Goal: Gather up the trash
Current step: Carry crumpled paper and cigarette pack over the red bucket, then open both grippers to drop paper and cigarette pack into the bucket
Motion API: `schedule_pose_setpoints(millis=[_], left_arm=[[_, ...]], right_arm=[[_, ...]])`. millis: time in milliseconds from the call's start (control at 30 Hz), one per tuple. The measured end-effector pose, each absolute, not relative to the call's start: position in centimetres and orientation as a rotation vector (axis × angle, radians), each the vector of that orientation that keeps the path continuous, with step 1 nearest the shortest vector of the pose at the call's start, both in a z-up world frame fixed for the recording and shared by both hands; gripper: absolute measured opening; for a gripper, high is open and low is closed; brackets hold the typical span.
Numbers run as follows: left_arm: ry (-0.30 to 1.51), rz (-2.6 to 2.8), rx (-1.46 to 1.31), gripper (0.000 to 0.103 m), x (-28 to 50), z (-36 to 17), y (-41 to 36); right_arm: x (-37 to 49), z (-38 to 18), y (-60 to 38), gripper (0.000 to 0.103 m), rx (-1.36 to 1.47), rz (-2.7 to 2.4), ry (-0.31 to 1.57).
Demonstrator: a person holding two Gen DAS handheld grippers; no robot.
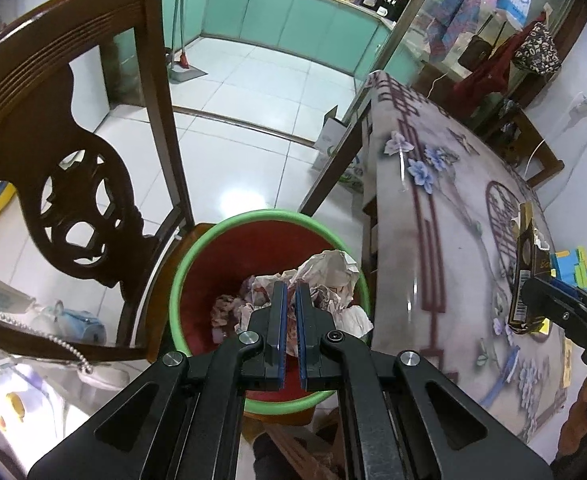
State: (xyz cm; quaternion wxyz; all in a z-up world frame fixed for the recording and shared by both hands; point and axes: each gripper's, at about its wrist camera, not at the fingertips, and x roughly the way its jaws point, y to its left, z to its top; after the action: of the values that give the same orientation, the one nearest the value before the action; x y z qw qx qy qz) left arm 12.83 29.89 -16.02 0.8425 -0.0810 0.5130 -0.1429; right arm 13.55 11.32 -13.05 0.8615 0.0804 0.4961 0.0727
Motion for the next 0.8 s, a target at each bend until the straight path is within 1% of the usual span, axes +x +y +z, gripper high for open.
schedule_pose_setpoints(millis=[367, 800], left_arm=[[1.108, -0.291, -0.177, 0.004, 14.5, -17.4, 30.5], [1.142, -0.304, -0.134, 0.004, 16.5, -18.4, 29.2]], right_arm=[[15.5, -14.1, 12.8, 0.045, 0.134, 0.169, 1.079], [17.2, -15.5, 14.2, 0.045, 0.141, 0.218, 1.102]])
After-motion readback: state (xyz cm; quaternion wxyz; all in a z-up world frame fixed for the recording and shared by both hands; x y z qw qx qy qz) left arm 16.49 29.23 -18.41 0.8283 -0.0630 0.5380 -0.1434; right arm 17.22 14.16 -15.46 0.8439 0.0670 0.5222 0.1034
